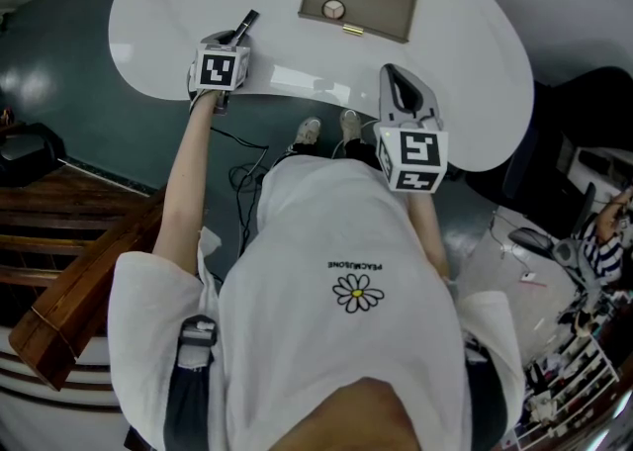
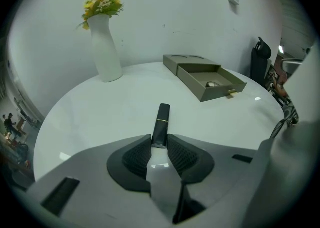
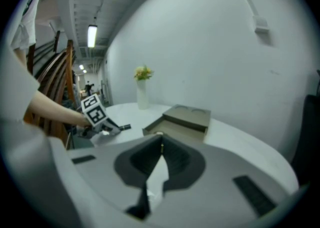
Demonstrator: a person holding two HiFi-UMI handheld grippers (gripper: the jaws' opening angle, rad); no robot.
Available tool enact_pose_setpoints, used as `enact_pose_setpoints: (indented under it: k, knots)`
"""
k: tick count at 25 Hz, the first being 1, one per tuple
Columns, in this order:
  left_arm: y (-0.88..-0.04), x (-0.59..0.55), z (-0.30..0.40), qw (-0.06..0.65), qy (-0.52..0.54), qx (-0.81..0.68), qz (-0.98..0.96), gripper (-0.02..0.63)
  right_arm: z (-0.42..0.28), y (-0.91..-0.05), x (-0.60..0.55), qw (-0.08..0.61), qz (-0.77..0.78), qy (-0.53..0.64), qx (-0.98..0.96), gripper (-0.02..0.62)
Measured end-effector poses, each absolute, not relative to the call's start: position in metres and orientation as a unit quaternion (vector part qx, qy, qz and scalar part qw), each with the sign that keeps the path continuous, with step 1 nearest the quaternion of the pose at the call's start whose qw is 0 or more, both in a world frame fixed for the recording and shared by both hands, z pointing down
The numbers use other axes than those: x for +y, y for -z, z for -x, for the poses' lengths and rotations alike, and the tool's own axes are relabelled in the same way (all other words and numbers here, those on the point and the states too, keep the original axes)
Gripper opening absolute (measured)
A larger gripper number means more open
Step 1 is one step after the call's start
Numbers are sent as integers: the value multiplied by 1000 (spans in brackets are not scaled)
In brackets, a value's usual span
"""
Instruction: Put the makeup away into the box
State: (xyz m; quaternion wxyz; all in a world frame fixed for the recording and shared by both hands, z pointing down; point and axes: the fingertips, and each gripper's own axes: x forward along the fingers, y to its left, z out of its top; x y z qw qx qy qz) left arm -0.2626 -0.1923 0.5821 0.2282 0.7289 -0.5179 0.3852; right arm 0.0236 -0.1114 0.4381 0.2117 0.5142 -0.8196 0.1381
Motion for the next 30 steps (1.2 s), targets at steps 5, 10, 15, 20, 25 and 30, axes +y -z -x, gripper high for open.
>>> enact_pose_setpoints:
  k: [5, 10, 15, 20, 25, 30]
  knots:
    - [-588, -189, 261, 243, -385, -509, -731, 103, -26, -440, -112, 212, -514, -140, -819, 29]
    - [-582, -190, 257, 222, -390, -516, -730, 100, -28, -441, -114, 209, -517, -143, -818, 29]
    - [-553, -204, 244, 199, -359, -525, -746, 100, -23, -438, -114, 206, -514, -141, -821, 29]
    - [-498, -216, 218, 161, -301, -531, -776, 100, -22, -436, -114, 206, -515, -141, -820, 29]
    - [-457, -207, 177, 144, -238, -528, -803, 101, -25, -434, -115, 202, -518, -142, -819, 29]
    - [-429, -178, 145, 154, -165, -527, -819, 100, -25, -435, -115, 200, -519, -142, -819, 29]
